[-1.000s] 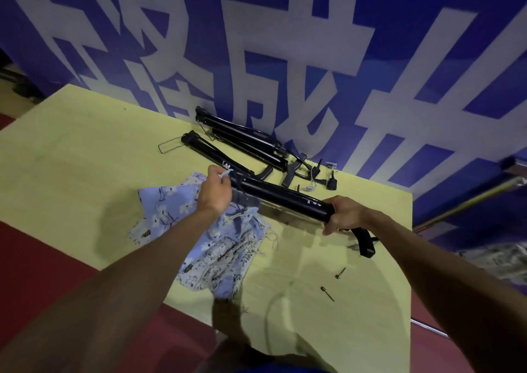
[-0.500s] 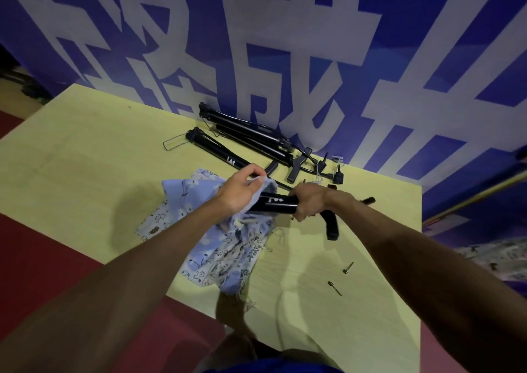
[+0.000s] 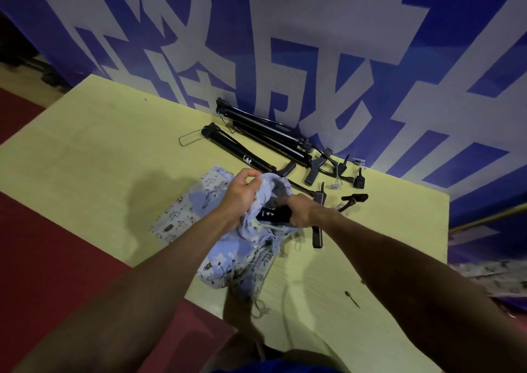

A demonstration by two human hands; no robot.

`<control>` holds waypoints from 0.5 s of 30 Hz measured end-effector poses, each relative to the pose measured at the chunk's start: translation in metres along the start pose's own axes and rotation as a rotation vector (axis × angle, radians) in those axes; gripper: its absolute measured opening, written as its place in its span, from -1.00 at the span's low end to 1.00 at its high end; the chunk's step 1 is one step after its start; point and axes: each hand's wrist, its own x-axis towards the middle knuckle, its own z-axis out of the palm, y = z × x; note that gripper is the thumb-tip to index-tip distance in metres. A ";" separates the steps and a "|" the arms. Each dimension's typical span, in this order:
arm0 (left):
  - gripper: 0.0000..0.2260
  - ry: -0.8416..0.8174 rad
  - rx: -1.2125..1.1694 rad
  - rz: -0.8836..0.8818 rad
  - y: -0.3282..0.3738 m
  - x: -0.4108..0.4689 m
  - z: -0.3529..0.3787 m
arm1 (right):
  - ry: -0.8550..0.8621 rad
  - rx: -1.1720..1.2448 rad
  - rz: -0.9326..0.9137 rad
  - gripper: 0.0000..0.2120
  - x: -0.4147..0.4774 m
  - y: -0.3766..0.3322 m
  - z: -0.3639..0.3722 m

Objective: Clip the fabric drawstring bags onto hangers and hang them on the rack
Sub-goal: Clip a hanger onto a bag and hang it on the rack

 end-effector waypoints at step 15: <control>-0.91 0.102 -0.013 -0.022 0.006 0.019 0.023 | -0.127 0.393 -0.140 -0.84 -0.039 0.010 -0.006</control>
